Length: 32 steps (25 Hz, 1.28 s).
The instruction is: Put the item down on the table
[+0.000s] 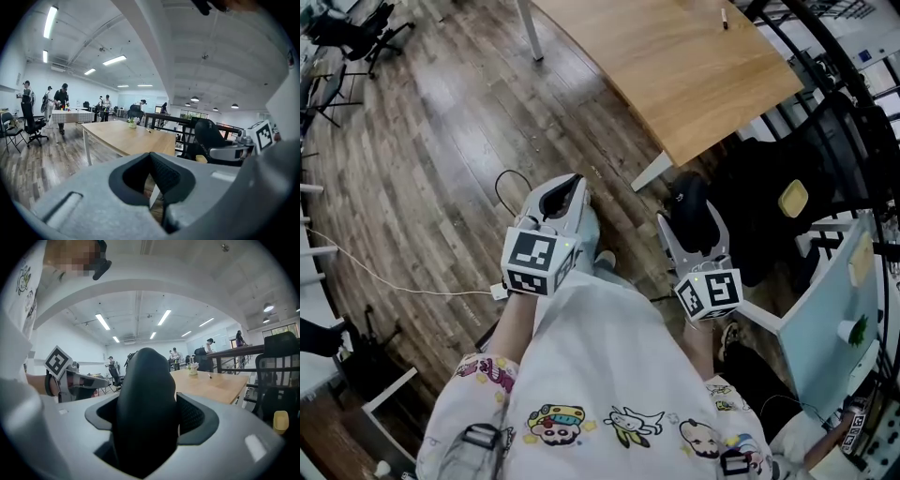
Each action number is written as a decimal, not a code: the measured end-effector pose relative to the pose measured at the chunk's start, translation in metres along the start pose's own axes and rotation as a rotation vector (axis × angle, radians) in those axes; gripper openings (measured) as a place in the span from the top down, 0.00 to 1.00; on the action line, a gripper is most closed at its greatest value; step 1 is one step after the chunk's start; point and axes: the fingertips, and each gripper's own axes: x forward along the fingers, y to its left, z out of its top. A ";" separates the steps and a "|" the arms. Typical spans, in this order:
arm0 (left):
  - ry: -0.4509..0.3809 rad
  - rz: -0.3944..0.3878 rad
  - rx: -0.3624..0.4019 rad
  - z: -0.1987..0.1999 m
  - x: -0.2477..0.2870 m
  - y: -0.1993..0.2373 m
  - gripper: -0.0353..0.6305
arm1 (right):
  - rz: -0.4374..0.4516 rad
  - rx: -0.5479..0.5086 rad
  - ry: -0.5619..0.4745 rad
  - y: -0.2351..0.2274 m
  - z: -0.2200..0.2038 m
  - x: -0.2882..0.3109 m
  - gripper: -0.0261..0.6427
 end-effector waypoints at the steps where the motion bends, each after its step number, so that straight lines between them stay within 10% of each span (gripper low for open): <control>1: 0.001 -0.003 -0.004 0.000 0.004 0.004 0.94 | -0.003 -0.002 0.003 -0.002 0.000 0.006 0.44; 20: 0.010 -0.097 0.071 0.091 0.146 0.158 0.94 | -0.045 -0.023 -0.022 -0.034 0.068 0.220 0.43; 32: 0.055 -0.171 0.085 0.094 0.180 0.209 0.94 | -0.203 0.002 0.033 -0.050 0.062 0.255 0.43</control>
